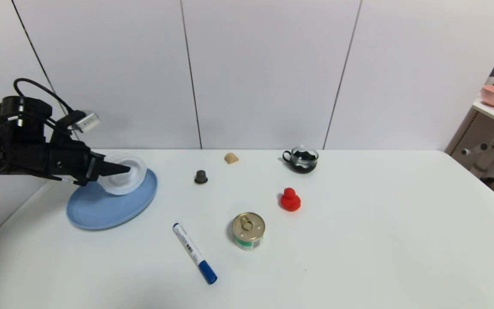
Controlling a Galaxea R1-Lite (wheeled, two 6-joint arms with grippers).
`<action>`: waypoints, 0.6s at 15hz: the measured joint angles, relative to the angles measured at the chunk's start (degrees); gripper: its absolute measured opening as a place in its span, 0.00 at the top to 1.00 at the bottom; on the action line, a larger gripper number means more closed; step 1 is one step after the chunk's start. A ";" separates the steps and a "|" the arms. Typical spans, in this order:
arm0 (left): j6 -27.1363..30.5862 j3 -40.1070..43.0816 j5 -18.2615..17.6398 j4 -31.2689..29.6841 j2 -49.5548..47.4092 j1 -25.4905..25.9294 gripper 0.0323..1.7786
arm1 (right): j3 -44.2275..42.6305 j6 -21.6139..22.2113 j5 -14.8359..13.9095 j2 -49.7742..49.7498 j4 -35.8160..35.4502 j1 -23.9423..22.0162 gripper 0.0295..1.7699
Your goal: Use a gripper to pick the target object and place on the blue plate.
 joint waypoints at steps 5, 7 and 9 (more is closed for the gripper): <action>-6.69 -1.52 0.76 2.33 -12.21 -0.22 0.14 | 0.00 -0.02 0.00 0.00 0.00 0.00 0.04; -9.29 -2.97 3.07 2.66 -17.58 -0.22 0.12 | 0.00 0.00 0.00 0.00 0.00 0.00 0.04; -10.36 -3.11 6.97 3.01 -22.91 -0.26 0.10 | 0.00 0.00 0.00 0.00 0.00 0.00 0.04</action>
